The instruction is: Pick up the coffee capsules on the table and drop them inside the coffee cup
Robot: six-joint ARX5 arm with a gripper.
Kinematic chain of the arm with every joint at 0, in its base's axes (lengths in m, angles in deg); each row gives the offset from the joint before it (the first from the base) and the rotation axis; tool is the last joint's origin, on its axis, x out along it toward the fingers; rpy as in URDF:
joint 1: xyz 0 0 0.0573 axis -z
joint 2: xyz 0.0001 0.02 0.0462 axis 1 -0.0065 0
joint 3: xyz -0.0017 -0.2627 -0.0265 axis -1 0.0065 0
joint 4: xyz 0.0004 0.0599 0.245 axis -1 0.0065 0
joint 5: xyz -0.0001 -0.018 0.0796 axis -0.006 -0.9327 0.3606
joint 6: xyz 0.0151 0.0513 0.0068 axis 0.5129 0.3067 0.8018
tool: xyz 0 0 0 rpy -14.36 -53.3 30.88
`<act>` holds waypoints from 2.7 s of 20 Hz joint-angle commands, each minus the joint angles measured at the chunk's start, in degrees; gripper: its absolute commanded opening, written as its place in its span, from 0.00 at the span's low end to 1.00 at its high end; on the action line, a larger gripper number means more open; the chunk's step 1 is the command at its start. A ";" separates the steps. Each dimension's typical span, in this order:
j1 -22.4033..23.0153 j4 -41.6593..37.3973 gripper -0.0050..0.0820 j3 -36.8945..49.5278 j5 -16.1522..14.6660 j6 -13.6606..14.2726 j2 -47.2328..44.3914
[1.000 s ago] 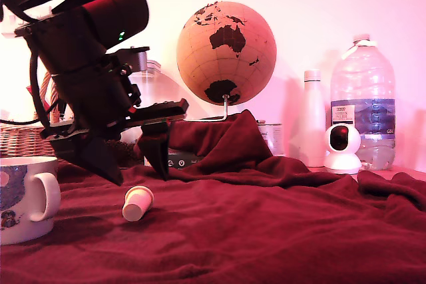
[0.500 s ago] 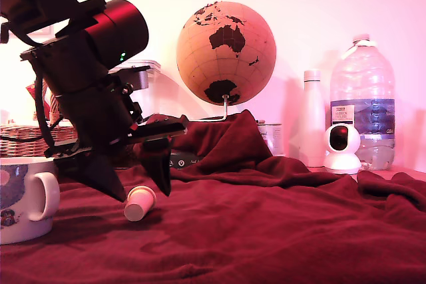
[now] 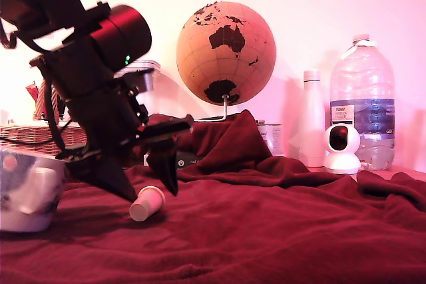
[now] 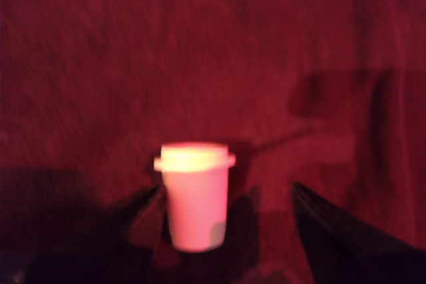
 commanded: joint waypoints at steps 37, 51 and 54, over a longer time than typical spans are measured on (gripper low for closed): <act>3.02 2.91 0.68 -0.04 13.18 2.67 0.68; 4.48 0.76 0.68 -0.13 10.40 -0.46 1.25; 3.34 0.72 0.68 -0.13 9.88 -0.39 1.22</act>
